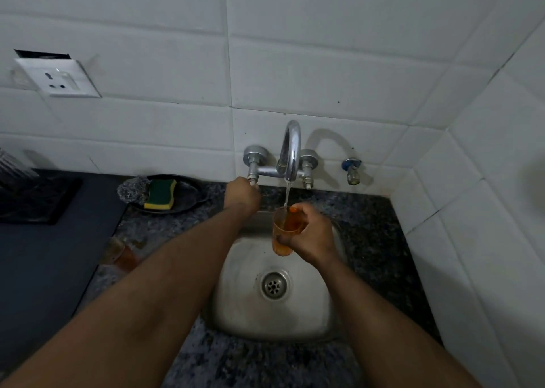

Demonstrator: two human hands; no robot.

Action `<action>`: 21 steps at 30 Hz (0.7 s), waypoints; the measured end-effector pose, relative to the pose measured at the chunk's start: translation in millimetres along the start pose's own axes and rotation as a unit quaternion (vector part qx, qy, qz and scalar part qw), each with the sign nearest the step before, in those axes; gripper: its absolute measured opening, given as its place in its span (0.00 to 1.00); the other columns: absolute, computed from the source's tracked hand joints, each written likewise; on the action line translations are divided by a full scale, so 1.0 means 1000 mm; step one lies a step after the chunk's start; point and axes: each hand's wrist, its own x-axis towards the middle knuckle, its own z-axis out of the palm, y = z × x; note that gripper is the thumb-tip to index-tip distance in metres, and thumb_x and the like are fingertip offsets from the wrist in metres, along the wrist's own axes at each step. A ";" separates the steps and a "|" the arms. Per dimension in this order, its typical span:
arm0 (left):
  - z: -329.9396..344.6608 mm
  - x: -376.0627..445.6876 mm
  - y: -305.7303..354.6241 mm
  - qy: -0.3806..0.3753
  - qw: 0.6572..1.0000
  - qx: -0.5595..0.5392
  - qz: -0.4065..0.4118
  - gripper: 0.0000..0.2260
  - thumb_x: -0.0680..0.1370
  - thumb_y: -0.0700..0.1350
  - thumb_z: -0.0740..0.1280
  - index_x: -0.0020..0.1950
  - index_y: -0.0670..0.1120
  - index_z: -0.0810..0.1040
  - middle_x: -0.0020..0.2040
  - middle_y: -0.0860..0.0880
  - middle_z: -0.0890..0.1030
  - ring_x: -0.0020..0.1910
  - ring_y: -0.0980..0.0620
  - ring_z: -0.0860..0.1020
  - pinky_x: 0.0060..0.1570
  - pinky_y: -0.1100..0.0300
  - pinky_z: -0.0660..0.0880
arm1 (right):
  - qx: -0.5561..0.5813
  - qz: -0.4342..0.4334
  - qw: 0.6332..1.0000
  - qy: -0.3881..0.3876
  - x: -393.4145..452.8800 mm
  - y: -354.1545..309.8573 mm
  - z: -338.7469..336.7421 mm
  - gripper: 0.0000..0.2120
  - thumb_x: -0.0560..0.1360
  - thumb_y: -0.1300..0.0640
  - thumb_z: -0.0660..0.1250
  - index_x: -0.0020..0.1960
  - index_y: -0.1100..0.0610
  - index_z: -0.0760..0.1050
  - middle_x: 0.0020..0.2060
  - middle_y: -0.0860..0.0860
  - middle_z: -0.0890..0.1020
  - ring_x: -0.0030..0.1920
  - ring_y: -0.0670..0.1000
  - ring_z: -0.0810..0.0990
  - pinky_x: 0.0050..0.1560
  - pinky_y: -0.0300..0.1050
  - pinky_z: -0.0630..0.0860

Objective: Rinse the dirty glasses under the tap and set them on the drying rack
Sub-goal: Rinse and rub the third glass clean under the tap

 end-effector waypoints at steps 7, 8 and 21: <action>-0.005 -0.018 -0.011 -0.001 0.999 0.033 0.030 0.07 0.78 0.43 0.70 0.49 0.40 0.84 0.43 0.45 0.83 0.43 0.47 0.83 0.40 0.59 0.75 | 0.025 0.010 0.999 -0.027 -0.006 0.001 0.006 0.31 0.61 0.56 0.86 0.59 0.47 0.77 0.50 0.44 0.84 0.51 0.43 0.82 0.50 0.39 0.78; -0.005 -0.022 -0.014 -0.004 0.998 0.047 0.045 0.05 0.77 0.43 0.70 0.45 0.42 0.83 0.40 0.47 0.82 0.44 0.47 0.84 0.40 0.59 0.75 | 0.026 0.011 0.999 -0.035 -0.006 0.001 0.006 0.30 0.61 0.57 0.85 0.59 0.47 0.77 0.49 0.43 0.84 0.50 0.43 0.83 0.48 0.38 0.77; 0.004 -0.054 -0.032 -0.284 0.944 -0.060 0.154 0.28 0.61 0.33 0.83 0.57 0.50 0.82 0.49 0.53 0.86 0.50 0.58 0.84 0.47 0.66 0.80 | 0.028 -0.022 0.999 -0.024 0.002 -0.011 0.006 0.33 0.61 0.54 0.86 0.60 0.44 0.74 0.49 0.42 0.84 0.50 0.40 0.83 0.49 0.37 0.79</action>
